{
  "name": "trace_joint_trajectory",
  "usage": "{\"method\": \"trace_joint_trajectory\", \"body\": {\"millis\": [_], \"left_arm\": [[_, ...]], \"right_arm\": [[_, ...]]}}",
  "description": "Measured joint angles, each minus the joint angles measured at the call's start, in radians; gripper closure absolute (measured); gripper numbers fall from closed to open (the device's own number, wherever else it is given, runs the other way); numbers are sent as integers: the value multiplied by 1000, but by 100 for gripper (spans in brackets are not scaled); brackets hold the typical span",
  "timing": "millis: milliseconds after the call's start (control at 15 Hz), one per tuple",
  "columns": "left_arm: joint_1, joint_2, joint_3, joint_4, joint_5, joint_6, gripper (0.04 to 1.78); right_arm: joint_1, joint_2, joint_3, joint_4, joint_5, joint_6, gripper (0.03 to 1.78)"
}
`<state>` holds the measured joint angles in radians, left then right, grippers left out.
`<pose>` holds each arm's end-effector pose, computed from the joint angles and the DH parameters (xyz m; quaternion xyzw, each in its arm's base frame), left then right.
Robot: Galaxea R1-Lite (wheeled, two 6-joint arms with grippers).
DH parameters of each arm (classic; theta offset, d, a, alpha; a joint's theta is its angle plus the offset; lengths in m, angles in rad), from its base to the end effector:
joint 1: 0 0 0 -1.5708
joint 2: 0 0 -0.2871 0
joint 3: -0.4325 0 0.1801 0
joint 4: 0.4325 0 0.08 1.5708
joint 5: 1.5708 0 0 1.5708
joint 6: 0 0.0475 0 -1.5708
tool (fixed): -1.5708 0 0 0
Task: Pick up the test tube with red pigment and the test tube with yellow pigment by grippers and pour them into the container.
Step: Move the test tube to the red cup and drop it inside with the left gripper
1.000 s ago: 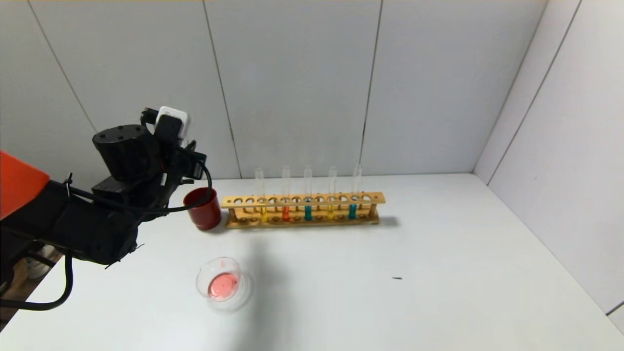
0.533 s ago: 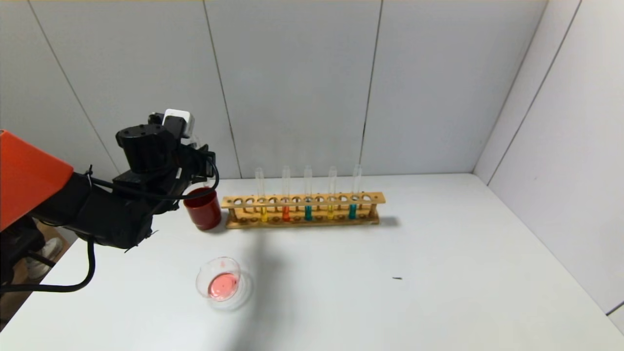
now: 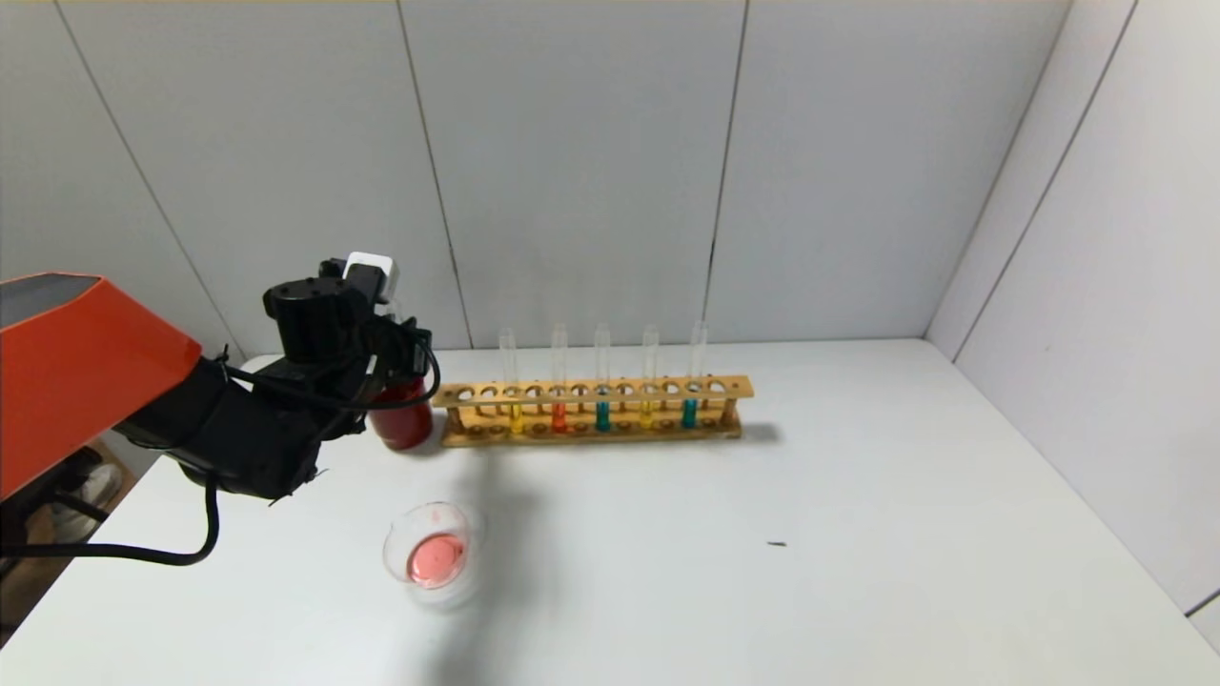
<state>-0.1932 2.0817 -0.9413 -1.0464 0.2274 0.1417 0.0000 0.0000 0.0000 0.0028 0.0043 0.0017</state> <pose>0.3975 -0.0669 0.1215 0.0805 0.0470 0.0138 0.9955 0.0039 0.0002 0.0751 0.0009 0.0014 0.0021 1.0000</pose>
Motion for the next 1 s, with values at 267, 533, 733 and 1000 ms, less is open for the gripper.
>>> {"method": "trace_joint_trajectory", "body": {"millis": [267, 533, 733, 1000], "left_arm": [[0, 36, -1, -1, -1, 0, 148], [6, 67, 5, -1, -5, -2, 148], [18, 94, 2, -24, -8, -6, 144], [21, 112, 2, -28, -7, -9, 102]], "right_arm": [[0, 0, 0, 0, 0, 0, 6], [0, 0, 0, 0, 0, 0, 6], [0, 0, 0, 0, 0, 0, 6], [0, 0, 0, 0, 0, 0, 6]]}}
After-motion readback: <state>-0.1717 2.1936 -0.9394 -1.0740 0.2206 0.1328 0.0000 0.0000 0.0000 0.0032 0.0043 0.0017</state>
